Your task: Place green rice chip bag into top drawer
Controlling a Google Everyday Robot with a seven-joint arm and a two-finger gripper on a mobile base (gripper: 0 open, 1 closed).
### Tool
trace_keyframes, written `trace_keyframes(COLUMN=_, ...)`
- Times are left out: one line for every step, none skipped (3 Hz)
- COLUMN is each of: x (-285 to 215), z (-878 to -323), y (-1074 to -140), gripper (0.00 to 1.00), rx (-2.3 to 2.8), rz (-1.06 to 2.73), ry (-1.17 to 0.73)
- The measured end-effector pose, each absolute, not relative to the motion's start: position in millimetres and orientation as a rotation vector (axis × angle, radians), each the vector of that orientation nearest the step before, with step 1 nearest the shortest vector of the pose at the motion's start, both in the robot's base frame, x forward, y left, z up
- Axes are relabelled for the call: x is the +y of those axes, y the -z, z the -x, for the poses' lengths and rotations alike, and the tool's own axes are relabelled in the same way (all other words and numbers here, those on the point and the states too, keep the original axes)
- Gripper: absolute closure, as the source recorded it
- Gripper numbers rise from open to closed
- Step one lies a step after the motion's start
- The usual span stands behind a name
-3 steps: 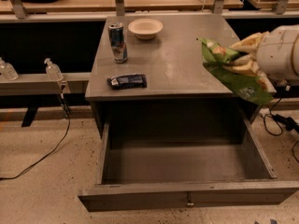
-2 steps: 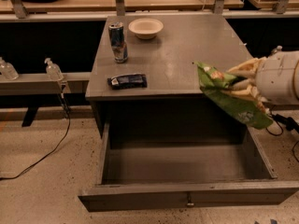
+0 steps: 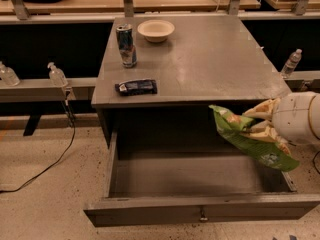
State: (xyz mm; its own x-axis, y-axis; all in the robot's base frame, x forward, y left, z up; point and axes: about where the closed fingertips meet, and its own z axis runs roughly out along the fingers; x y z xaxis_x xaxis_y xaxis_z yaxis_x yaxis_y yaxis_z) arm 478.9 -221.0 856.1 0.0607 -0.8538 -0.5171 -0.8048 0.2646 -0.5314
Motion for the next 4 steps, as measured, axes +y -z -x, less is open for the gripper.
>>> trace_keyframes(x=-238.7, z=-475.5, y=-822.5, gripper=0.62, rx=1.782, rz=1.585, ry=0.125)
trace_keyframes(x=-235.9, z=-487.8, y=-781.8, gripper=0.31, rx=1.803, rz=1.656, ry=0.106)
trace_keyframes(x=-207.2, z=-494.5, y=-764.9, gripper=0.09, rx=1.771, rz=1.684, ry=0.0)
trace_keyframes(x=-182.7, z=-500.4, y=-790.5, gripper=0.0, rx=1.673, rz=1.673, ry=-0.018)
